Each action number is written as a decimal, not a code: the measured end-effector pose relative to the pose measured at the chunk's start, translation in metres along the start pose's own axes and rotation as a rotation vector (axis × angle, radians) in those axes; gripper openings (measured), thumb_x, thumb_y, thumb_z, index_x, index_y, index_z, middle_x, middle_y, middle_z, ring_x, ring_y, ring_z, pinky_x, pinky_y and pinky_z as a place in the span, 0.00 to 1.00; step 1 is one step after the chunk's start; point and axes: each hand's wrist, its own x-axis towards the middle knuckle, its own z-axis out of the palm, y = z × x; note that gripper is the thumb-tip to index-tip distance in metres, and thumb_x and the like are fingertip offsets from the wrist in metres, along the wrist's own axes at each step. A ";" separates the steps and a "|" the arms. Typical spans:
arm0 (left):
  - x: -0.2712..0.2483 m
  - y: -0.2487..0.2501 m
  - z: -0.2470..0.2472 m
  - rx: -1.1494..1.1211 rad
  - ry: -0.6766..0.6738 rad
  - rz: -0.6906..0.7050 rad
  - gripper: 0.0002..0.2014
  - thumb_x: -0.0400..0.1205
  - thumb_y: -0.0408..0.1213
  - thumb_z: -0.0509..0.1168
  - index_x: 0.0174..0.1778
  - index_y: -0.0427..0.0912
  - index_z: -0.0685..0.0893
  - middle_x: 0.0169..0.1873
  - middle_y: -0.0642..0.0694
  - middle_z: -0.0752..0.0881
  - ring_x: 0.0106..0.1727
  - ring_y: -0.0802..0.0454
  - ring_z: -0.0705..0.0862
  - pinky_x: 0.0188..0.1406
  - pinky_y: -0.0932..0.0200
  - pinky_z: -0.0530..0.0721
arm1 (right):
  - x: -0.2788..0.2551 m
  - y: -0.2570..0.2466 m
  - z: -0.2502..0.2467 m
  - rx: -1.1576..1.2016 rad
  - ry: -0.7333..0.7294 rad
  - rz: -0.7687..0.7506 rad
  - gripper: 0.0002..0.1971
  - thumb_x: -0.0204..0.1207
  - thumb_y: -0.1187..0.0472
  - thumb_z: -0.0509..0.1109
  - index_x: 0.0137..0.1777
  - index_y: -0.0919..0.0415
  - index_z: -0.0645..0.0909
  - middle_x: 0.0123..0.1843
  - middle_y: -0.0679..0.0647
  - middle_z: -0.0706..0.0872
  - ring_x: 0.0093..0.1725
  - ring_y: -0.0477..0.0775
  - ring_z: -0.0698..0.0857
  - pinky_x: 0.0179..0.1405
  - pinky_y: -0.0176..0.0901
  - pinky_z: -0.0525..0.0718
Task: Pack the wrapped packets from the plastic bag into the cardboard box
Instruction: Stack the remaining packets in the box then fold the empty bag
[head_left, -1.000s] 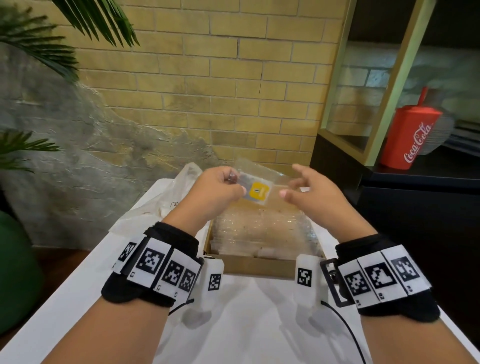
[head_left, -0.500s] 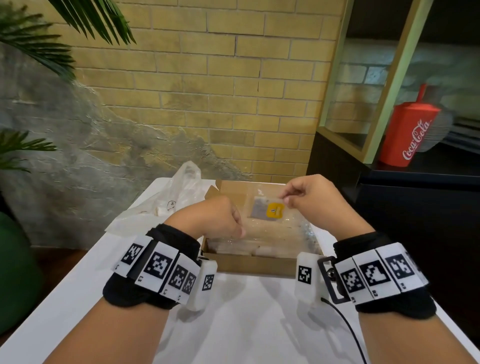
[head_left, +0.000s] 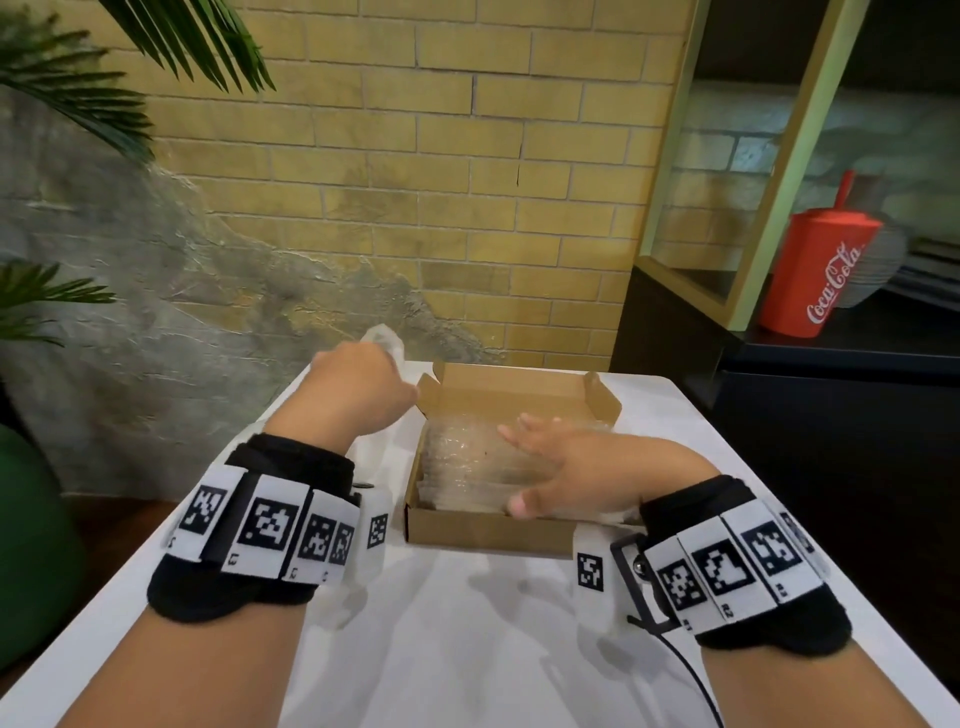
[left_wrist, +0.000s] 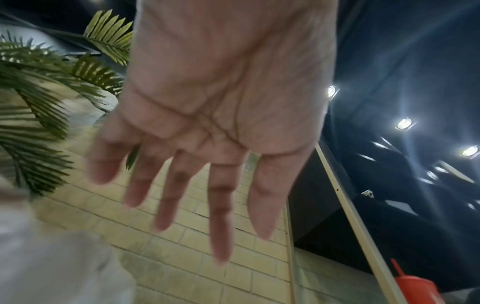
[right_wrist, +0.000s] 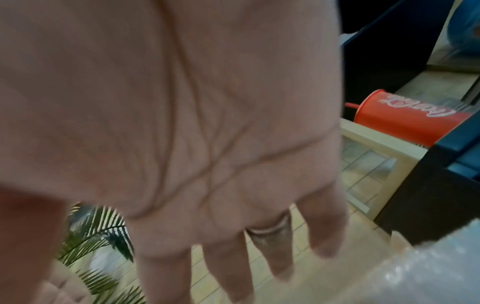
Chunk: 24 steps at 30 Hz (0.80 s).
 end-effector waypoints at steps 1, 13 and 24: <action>0.000 0.000 0.000 0.063 -0.079 -0.037 0.12 0.84 0.46 0.58 0.49 0.39 0.76 0.46 0.43 0.80 0.55 0.42 0.80 0.55 0.53 0.76 | 0.002 -0.003 0.003 -0.026 -0.058 0.007 0.42 0.77 0.40 0.63 0.82 0.43 0.40 0.84 0.45 0.36 0.83 0.54 0.38 0.82 0.62 0.45; -0.005 -0.004 -0.001 0.200 -0.282 -0.134 0.19 0.87 0.43 0.52 0.65 0.33 0.77 0.61 0.38 0.81 0.63 0.43 0.79 0.62 0.57 0.73 | 0.011 -0.006 0.014 -0.017 -0.075 0.129 0.50 0.73 0.45 0.71 0.81 0.42 0.35 0.82 0.46 0.29 0.82 0.58 0.31 0.80 0.67 0.44; 0.008 -0.017 -0.002 0.047 -0.052 -0.167 0.17 0.82 0.40 0.61 0.29 0.45 0.63 0.29 0.51 0.64 0.46 0.46 0.70 0.33 0.59 0.68 | 0.014 0.005 0.012 -0.061 -0.030 0.214 0.53 0.72 0.60 0.74 0.80 0.39 0.34 0.83 0.44 0.31 0.82 0.59 0.34 0.79 0.69 0.48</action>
